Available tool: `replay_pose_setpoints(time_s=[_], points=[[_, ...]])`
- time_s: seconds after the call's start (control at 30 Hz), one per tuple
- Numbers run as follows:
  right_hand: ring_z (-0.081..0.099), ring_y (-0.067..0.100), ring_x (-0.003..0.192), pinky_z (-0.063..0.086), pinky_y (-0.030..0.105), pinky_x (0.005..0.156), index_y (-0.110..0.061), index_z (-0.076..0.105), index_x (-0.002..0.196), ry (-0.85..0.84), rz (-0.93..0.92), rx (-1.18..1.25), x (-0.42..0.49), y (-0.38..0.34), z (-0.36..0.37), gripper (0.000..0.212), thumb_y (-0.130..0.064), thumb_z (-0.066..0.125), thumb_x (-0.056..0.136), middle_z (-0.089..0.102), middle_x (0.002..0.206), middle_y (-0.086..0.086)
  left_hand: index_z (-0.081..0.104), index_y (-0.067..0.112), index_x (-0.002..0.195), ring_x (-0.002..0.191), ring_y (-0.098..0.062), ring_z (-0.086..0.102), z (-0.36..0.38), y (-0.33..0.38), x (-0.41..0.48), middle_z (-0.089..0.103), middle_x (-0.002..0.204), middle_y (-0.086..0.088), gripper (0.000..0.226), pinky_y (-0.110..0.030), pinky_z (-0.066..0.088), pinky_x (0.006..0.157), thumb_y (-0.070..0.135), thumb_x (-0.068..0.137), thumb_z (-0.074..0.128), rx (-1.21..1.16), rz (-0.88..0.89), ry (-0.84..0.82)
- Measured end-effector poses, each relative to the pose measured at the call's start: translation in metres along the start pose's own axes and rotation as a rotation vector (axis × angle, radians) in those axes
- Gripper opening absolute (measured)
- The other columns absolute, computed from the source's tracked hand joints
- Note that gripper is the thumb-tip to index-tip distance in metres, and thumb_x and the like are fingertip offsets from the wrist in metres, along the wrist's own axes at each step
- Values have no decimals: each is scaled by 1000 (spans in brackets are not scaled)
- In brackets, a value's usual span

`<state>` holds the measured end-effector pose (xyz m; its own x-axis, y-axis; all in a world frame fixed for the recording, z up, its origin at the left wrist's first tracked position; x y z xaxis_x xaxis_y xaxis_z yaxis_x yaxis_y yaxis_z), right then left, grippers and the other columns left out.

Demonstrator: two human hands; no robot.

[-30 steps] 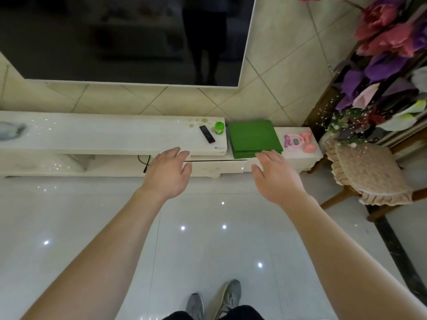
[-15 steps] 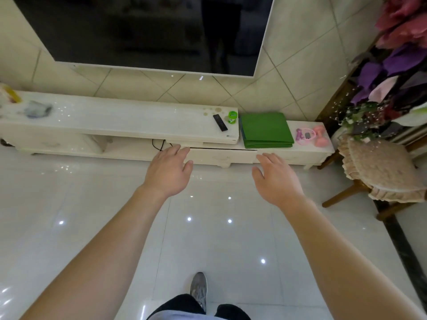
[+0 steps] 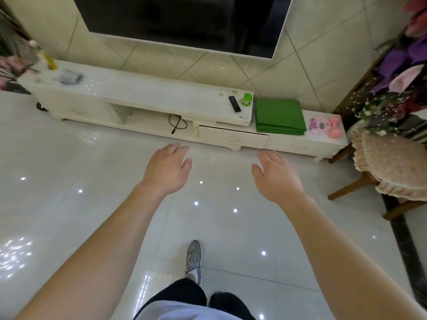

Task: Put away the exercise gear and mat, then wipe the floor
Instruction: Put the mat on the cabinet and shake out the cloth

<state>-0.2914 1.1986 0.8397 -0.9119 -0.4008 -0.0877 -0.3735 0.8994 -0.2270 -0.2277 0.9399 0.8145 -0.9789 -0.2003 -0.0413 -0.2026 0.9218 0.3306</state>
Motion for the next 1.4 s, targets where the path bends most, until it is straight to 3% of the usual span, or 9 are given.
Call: replay_pose_setpoints(time_s=[0.47, 0.57, 0.73, 0.97, 1.2, 1.4], points=[[30, 23, 139, 24, 33, 111, -11, 42, 142, -46, -146, -18, -25, -113, 25, 48, -34, 36, 101, 44, 146, 5, 48, 12, 144, 141, -29, 36, -34, -92, -84, 43, 151, -15, 51, -43, 28, 115, 38, 100, 37, 27, -120, 36], [32, 23, 137, 26, 33, 110, -11, 42, 142, -53, -152, -20, -24, -146, 36, 48, -34, 36, 101, 45, 145, 5, 51, 11, 141, 138, -30, 39, -43, -125, -94, 46, 148, -17, 59, -45, 31, 114, 42, 93, 32, 21, -124, 42], [30, 23, 140, 23, 35, 114, -11, 41, 144, -64, -123, -4, -18, -211, 64, 50, -35, 35, 101, 43, 148, 5, 49, 13, 143, 140, -29, 36, -56, -195, -104, 43, 150, -15, 46, -43, 29, 115, 33, 101, 44, 35, -117, 22], [34, 24, 136, 26, 35, 111, -11, 45, 141, -58, -65, 6, -14, -297, 100, 47, -35, 36, 100, 47, 144, 5, 45, 14, 146, 142, -28, 33, -75, -288, -107, 40, 153, -13, 48, -41, 26, 116, 34, 102, 42, 53, -93, -43], [32, 25, 140, 26, 36, 113, -12, 43, 142, -95, -16, 23, 5, -331, 130, 49, -37, 36, 100, 45, 146, 4, 48, 14, 143, 138, -30, 37, -68, -331, -92, 45, 149, -13, 58, -40, 27, 115, 42, 96, 31, 41, -79, -120], [36, 24, 135, 29, 35, 110, -11, 47, 137, -154, -21, 40, 41, -342, 162, 45, -35, 36, 100, 48, 142, 4, 45, 17, 146, 142, -29, 33, -42, -363, -69, 41, 153, -11, 52, -39, 23, 118, 40, 100, 35, 48, -137, -175]])
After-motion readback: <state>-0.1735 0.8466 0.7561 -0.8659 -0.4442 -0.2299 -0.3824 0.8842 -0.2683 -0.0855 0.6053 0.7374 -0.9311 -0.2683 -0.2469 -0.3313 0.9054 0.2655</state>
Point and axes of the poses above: each hand's wrist, its own x-axis towards the middle knuckle, its own z-axis out of the palm, y = z × x, the point moved 4 cm from there along x, towards the middle knuckle
